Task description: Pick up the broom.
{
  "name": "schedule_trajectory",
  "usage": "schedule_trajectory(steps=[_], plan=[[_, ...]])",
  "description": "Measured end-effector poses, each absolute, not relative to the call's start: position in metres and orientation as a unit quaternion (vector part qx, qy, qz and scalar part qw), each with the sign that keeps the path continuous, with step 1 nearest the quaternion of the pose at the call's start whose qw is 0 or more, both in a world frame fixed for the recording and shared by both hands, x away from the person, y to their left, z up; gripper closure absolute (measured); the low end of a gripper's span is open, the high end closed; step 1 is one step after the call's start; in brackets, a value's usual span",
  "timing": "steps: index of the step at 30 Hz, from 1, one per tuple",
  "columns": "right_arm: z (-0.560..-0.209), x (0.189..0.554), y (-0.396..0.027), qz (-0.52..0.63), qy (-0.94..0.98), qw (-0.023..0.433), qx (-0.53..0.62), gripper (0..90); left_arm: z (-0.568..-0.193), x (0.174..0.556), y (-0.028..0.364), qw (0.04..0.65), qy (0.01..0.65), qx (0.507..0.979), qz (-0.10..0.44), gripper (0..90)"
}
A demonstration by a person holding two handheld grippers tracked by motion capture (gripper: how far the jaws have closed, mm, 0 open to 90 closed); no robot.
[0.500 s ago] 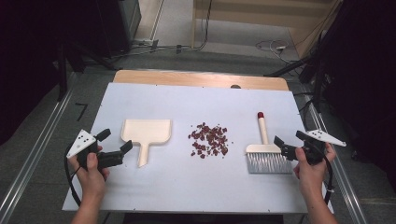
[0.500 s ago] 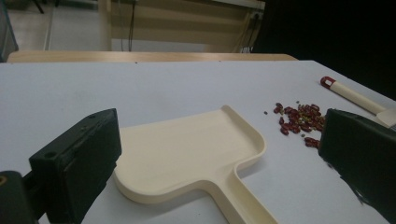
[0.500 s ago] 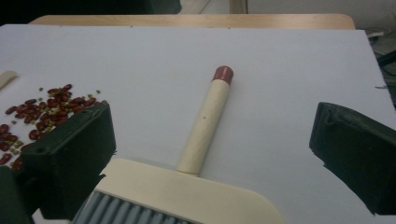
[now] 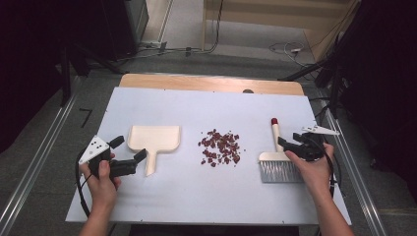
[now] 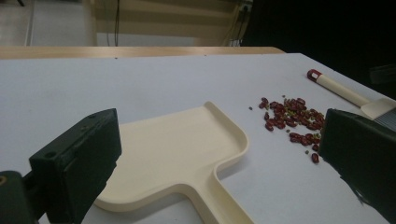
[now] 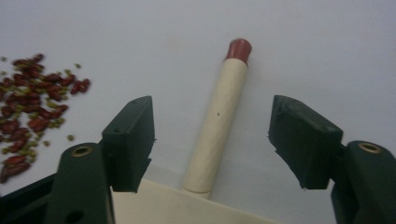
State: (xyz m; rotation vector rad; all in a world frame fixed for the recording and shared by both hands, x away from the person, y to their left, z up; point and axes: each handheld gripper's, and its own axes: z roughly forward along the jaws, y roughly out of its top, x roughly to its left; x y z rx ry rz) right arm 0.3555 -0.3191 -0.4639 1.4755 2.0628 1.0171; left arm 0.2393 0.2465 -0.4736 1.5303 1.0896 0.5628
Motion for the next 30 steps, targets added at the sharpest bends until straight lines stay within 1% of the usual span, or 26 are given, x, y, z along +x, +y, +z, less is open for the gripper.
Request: schedule_trajectory(steps=[1, 3, 4, 5, 6, 12, 19, 24, 26, 30], plan=[[-0.466, 0.357, -0.318, 0.357, 0.74, 0.203, 0.534, 37.3, -0.473, 0.239, 0.243, 0.553, 0.458, 0.654, 0.239, 0.0], [-0.468, 0.361, -0.316, 0.347, 0.741, 0.198, 0.539, 41.6, -0.473, 0.239, 0.241, 0.553, 0.455, 0.657, 0.238, 0.0], [-0.468, 0.363, -0.315, 0.342, 0.742, 0.192, 0.544, 43.5, -0.473, 0.239, 0.241, 0.553, 0.455, 0.657, 0.238, 0.0], [-0.468, 0.363, -0.315, 0.342, 0.742, 0.192, 0.544, 43.5, -0.473, 0.239, 0.24, 0.553, 0.454, 0.657, 0.238, 0.0], [-0.467, 0.366, -0.313, 0.331, 0.741, 0.182, 0.555, 45.6, -0.472, 0.239, 0.239, 0.552, 0.453, 0.658, 0.238, 0.0], [-0.471, 0.374, -0.307, 0.318, 0.733, 0.173, 0.576, 47.3, -0.472, 0.238, 0.237, 0.554, 0.45, 0.659, 0.236, 0.0], [-0.484, 0.381, -0.299, 0.273, 0.74, 0.169, 0.591, 49.8, -0.472, 0.239, 0.235, 0.553, 0.448, 0.663, 0.233, 0.0], [-0.487, 0.382, -0.297, 0.26, 0.74, 0.157, 0.6, 54.5, -0.473, 0.239, 0.235, 0.551, 0.447, 0.665, 0.233, 0.0], [-0.487, 0.382, -0.296, 0.253, 0.739, 0.16, 0.604, 56.6, -0.473, 0.24, 0.235, 0.551, 0.446, 0.666, 0.233, 0.0], [-0.487, 0.383, -0.293, 0.238, 0.741, 0.167, 0.605, 57.7, -0.473, 0.24, 0.235, 0.55, 0.446, 0.667, 0.233, 0.0]])
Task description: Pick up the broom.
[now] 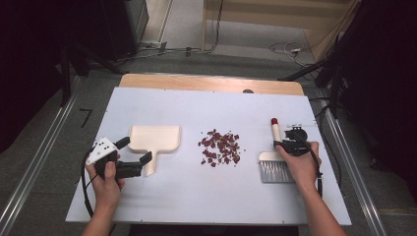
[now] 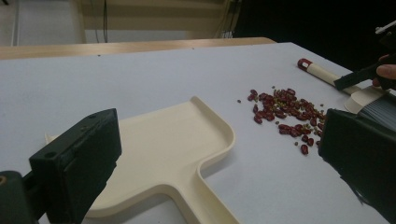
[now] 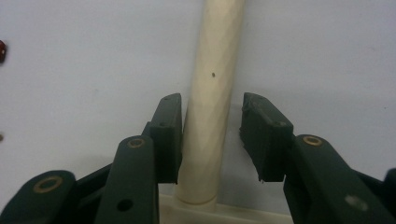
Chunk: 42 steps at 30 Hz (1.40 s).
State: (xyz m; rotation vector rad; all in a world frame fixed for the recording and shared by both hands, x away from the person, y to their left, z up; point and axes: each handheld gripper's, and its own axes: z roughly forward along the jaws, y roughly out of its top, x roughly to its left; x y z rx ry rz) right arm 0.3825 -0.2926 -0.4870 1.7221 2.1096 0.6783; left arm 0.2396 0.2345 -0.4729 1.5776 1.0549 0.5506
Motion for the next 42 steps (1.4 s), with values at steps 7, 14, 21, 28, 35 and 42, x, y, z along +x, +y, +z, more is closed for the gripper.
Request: schedule_trajectory(steps=[7, 14, 21, 28, 35, 42], plan=[[-0.485, 0.387, -0.286, 0.216, 0.744, 0.165, 0.611, 65.1, -0.471, 0.241, 0.23, 0.55, 0.441, 0.67, 0.234, 0.0], [-0.488, 0.383, -0.295, 0.254, 0.729, 0.163, 0.614, 69.4, -0.471, 0.243, 0.226, 0.549, 0.436, 0.674, 0.233, 0.0], [-0.481, 0.376, -0.303, 0.311, 0.713, 0.178, 0.602, 69.6, -0.469, 0.244, 0.22, 0.553, 0.429, 0.676, 0.231, 0.0], [-0.458, 0.36, -0.31, 0.412, 0.681, 0.183, 0.577, 69.7, -0.464, 0.242, 0.213, 0.563, 0.419, 0.675, 0.228, 0.0], [-0.433, 0.343, -0.313, 0.511, 0.646, 0.185, 0.536, 69.6, -0.454, 0.239, 0.194, 0.572, 0.394, 0.683, 0.227, 0.0], [-0.412, 0.325, -0.296, 0.563, 0.635, 0.203, 0.489, 69.6, -0.444, 0.235, 0.163, 0.579, 0.367, 0.697, 0.209, 0.0]])
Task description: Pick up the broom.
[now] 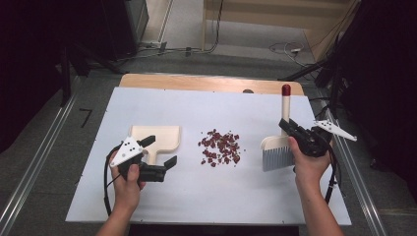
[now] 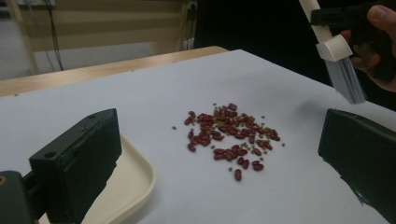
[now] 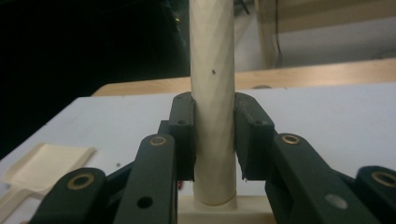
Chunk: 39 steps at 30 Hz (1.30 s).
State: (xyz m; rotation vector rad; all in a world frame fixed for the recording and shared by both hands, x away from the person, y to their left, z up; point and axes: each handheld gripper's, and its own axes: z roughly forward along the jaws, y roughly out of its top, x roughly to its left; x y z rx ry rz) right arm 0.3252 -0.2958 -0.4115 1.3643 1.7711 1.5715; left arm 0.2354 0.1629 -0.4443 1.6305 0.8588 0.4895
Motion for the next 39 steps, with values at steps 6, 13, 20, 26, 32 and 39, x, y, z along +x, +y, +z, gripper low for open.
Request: schedule_trajectory(steps=[6, 13, 20, 26, 32, 39], plan=[[-0.4, 0.311, -0.266, 0.597, 0.648, 0.197, 0.43, 69.6, -0.436, 0.231, 0.141, 0.583, 0.348, 0.708, 0.194, 0.0], [-0.398, 0.3, -0.231, 0.607, 0.667, 0.197, 0.386, 69.6, -0.43, 0.225, 0.114, 0.591, 0.337, 0.714, 0.167, 0.3], [-0.399, 0.288, -0.204, 0.619, 0.678, 0.196, 0.345, 69.6, -0.426, 0.218, 0.091, 0.592, 0.322, 0.725, 0.142, 4.6], [-0.398, 0.277, -0.185, 0.624, 0.686, 0.194, 0.32, 69.5, -0.427, 0.217, 0.078, 0.585, 0.336, 0.726, 0.134, 12.5], [-0.401, 0.269, -0.17, 0.621, 0.697, 0.203, 0.297, 69.5, -0.429, 0.216, 0.071, 0.581, 0.331, 0.735, 0.111, 25.8], [-0.403, 0.262, -0.159, 0.619, 0.703, 0.203, 0.284, 69.5, -0.433, 0.219, 0.065, 0.577, 0.34, 0.738, 0.085, 44.2]])
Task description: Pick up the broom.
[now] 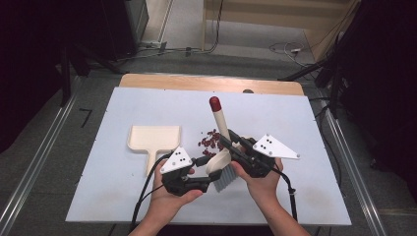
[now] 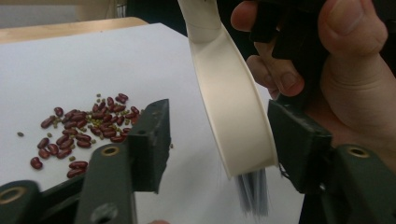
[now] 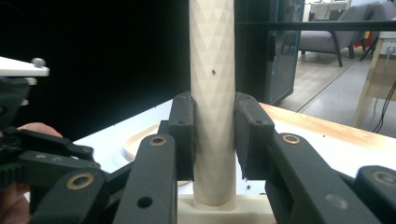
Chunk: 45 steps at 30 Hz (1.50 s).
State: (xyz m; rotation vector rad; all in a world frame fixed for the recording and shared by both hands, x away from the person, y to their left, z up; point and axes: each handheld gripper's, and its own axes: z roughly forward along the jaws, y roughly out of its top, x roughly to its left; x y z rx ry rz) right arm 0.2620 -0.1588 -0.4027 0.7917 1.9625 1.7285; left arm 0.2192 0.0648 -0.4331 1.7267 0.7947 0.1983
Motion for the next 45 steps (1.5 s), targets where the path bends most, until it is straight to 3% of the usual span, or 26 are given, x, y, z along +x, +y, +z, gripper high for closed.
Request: schedule_trajectory(steps=[9, 21, 24, 30, 36, 45], plan=[[-0.406, 0.253, -0.148, 0.609, 0.71, 0.227, 0.271, 69.5, -0.436, 0.221, 0.063, 0.578, 0.349, 0.736, 0.057, 62.7], [-0.405, 0.252, -0.147, 0.608, 0.715, 0.232, 0.257, 68.5, -0.436, 0.225, 0.074, 0.565, 0.358, 0.74, 0.067, 68.8], [-0.403, 0.257, -0.149, 0.601, 0.731, 0.208, 0.245, 65.7, -0.437, 0.226, 0.077, 0.562, 0.355, 0.744, 0.065, 68.9], [-0.399, 0.27, -0.164, 0.594, 0.763, 0.141, 0.211, 49.7, -0.435, 0.229, 0.092, 0.559, 0.336, 0.754, 0.079, 69.0], [-0.4, 0.285, -0.178, 0.576, 0.792, 0.114, 0.166, 36.6, -0.435, 0.231, 0.111, 0.547, 0.299, 0.774, 0.114, 69.0], [-0.403, 0.293, -0.191, 0.53, 0.836, 0.073, 0.122, 32.9, -0.436, 0.232, 0.127, 0.544, 0.235, 0.8, 0.089, 69.0]])
